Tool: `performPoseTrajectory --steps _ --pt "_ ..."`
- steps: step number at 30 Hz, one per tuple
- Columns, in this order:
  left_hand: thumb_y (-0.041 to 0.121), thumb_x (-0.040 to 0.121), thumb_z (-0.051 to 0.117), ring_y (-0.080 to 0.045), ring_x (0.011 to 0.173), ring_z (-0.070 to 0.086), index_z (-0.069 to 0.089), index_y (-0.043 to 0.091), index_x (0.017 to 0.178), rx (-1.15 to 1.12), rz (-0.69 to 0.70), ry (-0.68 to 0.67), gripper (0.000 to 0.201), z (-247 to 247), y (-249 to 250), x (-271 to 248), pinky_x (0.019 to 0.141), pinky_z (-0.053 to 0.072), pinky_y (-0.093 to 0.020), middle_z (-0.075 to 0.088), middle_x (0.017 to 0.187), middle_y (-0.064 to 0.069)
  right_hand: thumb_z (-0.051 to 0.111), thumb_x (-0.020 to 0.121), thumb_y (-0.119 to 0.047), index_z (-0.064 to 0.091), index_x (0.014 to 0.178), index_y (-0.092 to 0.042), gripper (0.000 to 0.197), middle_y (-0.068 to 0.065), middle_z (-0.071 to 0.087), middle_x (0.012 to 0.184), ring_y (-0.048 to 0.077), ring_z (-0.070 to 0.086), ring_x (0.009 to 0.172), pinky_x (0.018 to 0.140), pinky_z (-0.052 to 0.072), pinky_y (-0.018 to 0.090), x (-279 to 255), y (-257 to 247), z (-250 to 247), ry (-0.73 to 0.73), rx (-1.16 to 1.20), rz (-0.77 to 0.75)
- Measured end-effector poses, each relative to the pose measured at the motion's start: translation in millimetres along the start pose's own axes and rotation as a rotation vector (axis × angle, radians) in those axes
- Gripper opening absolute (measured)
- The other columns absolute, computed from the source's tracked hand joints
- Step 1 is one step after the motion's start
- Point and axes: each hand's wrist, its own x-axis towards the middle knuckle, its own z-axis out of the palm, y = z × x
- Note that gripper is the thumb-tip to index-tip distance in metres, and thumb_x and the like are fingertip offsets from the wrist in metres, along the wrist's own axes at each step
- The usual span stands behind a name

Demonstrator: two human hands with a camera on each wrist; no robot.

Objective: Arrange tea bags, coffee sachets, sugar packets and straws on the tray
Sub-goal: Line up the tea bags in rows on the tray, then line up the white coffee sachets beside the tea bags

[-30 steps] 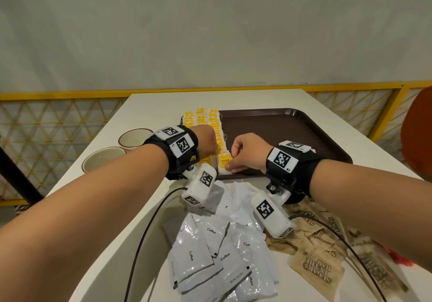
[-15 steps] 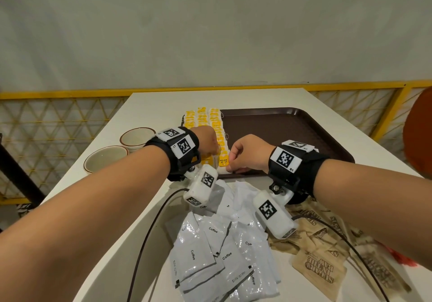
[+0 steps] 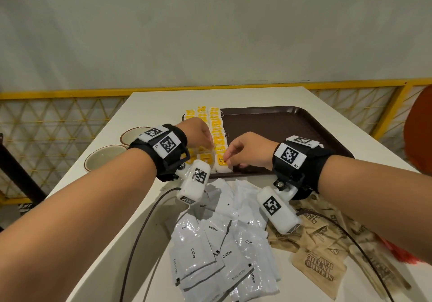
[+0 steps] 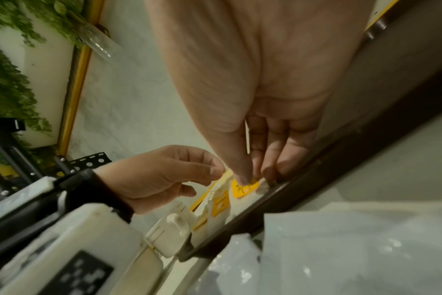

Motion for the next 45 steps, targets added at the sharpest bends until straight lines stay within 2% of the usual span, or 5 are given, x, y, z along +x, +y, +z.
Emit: performPoseTrajectory --steps 10,17,24,39,45 --pt "0.036 0.101 0.039 -0.029 0.129 0.045 0.045 0.005 0.137 -0.578 -0.184 0.153 0.048 9.6 -18.9 -32.4 0.094 0.037 -0.031 0.046 0.142 -0.014 0.054 0.090 0.003 0.059 0.121 0.005 0.031 0.025 0.059 0.122 0.032 0.059 0.114 0.098 0.050 0.040 11.5 0.9 2.9 0.186 0.308 0.135" --pt "0.052 0.101 0.022 -0.025 0.141 0.030 0.028 0.016 0.149 -0.736 -0.286 0.102 0.061 19.8 -12.1 -38.6 0.114 0.021 -0.037 0.030 0.154 -0.008 0.049 0.090 -0.007 0.049 0.074 -0.023 0.023 0.020 0.057 0.101 0.035 0.055 0.091 0.094 0.048 0.046 21.0 -13.3 15.5 0.127 0.158 0.161" --pt "0.049 0.100 0.031 -0.033 0.127 0.047 0.047 0.007 0.136 -0.769 -0.235 0.137 0.058 23.8 -23.1 -33.0 0.108 0.038 -0.045 0.050 0.138 -0.016 0.051 0.084 -0.005 0.056 0.116 0.011 0.036 0.025 0.053 0.132 0.034 0.060 0.110 0.103 0.039 0.052 37.0 -1.4 19.6 0.150 0.252 0.231" --pt "0.034 0.089 0.063 -0.006 0.123 0.049 0.060 0.026 0.127 -0.234 0.095 -0.299 0.038 -15.6 -29.5 -105.2 0.112 0.033 -0.032 0.056 0.132 0.010 0.070 0.085 -0.026 0.063 0.112 -0.029 0.028 -0.012 0.068 0.102 0.001 0.063 0.091 0.084 0.050 0.017 -79.0 -42.8 -15.5 -0.124 -0.393 -0.173" --pt "0.054 0.073 0.073 -0.010 0.122 0.040 0.042 0.037 0.136 0.227 0.322 -0.456 0.072 9.8 -4.4 -158.4 0.105 0.038 -0.031 0.041 0.131 0.011 0.077 0.070 -0.053 0.021 0.148 -0.036 0.098 -0.015 0.031 0.147 0.007 0.035 0.132 0.110 0.031 0.024 -114.6 -25.7 7.3 -0.415 -0.791 -0.193"
